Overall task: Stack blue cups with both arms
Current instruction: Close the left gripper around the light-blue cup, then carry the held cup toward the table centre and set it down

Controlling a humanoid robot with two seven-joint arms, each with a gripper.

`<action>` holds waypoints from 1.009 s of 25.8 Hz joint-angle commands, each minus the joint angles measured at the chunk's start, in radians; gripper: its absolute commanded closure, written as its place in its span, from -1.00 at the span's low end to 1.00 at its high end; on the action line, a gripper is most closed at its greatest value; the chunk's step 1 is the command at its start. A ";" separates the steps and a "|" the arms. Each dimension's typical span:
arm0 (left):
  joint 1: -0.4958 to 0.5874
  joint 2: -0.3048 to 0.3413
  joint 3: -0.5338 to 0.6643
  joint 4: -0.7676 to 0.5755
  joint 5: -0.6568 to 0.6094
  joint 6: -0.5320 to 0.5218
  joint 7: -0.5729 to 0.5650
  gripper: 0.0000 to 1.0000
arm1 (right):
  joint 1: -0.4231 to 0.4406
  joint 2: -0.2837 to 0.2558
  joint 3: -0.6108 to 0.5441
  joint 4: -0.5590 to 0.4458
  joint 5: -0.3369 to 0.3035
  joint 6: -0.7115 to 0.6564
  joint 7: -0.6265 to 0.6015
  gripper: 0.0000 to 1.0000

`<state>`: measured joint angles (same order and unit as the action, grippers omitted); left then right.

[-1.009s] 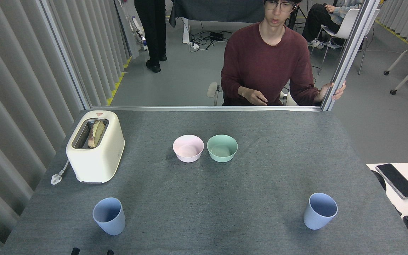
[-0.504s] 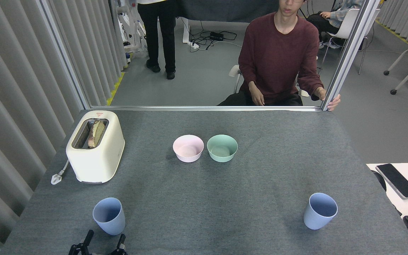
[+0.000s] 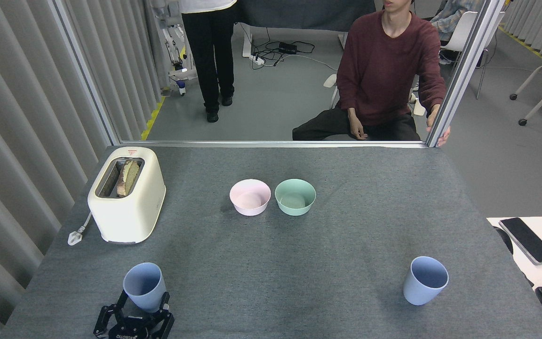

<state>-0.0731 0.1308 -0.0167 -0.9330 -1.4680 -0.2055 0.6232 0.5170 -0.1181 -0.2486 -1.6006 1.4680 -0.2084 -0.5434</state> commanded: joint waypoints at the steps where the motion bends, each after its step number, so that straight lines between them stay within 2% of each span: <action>1: -0.028 0.000 -0.019 0.025 0.000 0.000 0.001 -0.99 | 0.000 0.000 0.000 0.007 0.000 0.000 -0.001 -1.00; 2: -0.030 0.000 -0.028 0.023 0.000 0.000 0.001 -0.92 | 0.000 0.000 0.000 0.007 0.000 0.000 -0.001 -1.00; 4: -0.031 0.001 -0.045 0.022 0.000 -0.003 0.001 -0.44 | 0.000 0.000 0.000 0.011 0.000 0.000 -0.001 -1.00; 5: -0.034 0.001 -0.052 0.023 0.000 -0.003 0.001 -0.35 | 0.000 0.000 0.000 0.011 0.000 0.000 -0.001 -1.00; 10: -0.042 -0.005 -0.091 -0.038 0.000 -0.015 0.001 -0.33 | 0.000 0.000 0.000 0.011 0.000 0.000 -0.001 -1.00; 16: -0.068 -0.022 -0.374 -0.122 -0.026 -0.026 -0.005 -0.37 | -0.002 0.003 0.002 0.010 0.002 0.000 -0.001 -1.00; 19: -0.096 -0.043 -0.466 -0.106 -0.068 -0.052 -0.005 -0.38 | -0.003 0.003 0.003 0.010 0.003 0.000 -0.001 -1.00; 26: -0.136 -0.128 -0.592 0.011 -0.158 -0.066 -0.003 -0.43 | -0.003 0.003 0.000 0.008 0.003 0.000 -0.001 -1.00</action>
<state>-0.1958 0.0320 -0.5481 -0.9574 -1.5925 -0.2660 0.6184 0.5139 -0.1151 -0.2474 -1.5919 1.4709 -0.2089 -0.5450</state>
